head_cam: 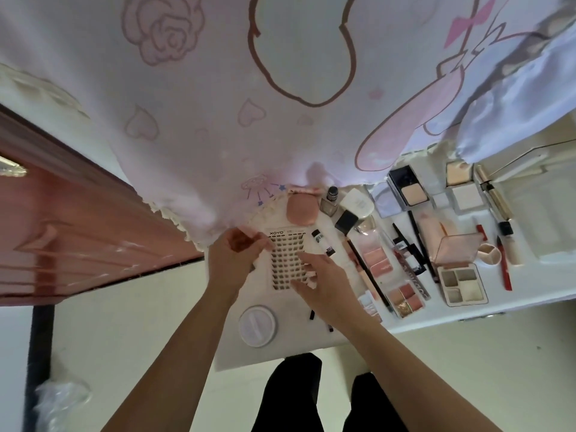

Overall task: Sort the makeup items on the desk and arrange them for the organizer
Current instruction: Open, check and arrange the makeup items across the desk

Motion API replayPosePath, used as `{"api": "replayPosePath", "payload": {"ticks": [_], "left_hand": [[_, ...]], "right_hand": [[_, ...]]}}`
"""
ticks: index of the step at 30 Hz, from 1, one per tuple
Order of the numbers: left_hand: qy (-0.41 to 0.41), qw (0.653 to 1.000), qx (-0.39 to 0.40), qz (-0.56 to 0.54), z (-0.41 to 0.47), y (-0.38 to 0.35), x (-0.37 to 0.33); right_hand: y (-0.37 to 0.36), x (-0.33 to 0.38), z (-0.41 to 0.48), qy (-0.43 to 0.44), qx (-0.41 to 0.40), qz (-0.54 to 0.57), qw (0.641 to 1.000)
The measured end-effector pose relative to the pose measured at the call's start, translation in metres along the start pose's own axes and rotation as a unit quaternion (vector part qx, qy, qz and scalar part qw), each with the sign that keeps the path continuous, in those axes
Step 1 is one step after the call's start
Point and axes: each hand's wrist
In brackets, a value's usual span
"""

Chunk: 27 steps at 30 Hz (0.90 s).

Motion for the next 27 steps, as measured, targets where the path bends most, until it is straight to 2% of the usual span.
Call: {"api": "replayPosePath", "payload": {"ticks": [3, 5, 11, 15, 18, 22, 24, 27], "left_hand": [[-0.062, 0.989, -0.074, 0.109, 0.032, -0.003, 0.005], [-0.09, 0.979, -0.091, 0.16, 0.046, -0.006, 0.012], [-0.12, 0.957, -0.062, 0.256, 0.064, -0.008, 0.043], [-0.149, 0.946, -0.053, 0.281, 0.064, -0.004, 0.047], [-0.184, 0.914, -0.069, 0.354, 0.066, -0.001, 0.04], [-0.215, 0.881, -0.013, 0.422, 0.075, 0.0, 0.029], [-0.201, 0.881, 0.007, 0.428, 0.081, -0.001, 0.026], [-0.181, 0.896, -0.004, 0.406, 0.088, -0.002, 0.026]], "right_hand": [[-0.005, -0.016, 0.006, 0.016, -0.016, -0.055, 0.998], [-0.007, -0.025, 0.011, 0.027, -0.058, -0.074, 0.995], [0.009, -0.046, 0.029, -0.011, -0.164, -0.086, 0.983], [0.018, -0.051, 0.038, -0.03, -0.157, -0.097, 0.982], [0.017, -0.049, 0.045, -0.043, -0.134, -0.12, 0.983], [0.015, -0.043, 0.053, -0.043, -0.108, -0.166, 0.979], [0.014, -0.041, 0.057, -0.04, -0.101, -0.19, 0.976], [0.014, -0.042, 0.06, -0.036, -0.1, -0.203, 0.973]]}}
Point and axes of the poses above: each hand's wrist, its own z-axis towards the middle knuckle, its own y-axis out of the back of the hand, x = y × z, and after that the axes turned 2 degrees about -x, right-handed
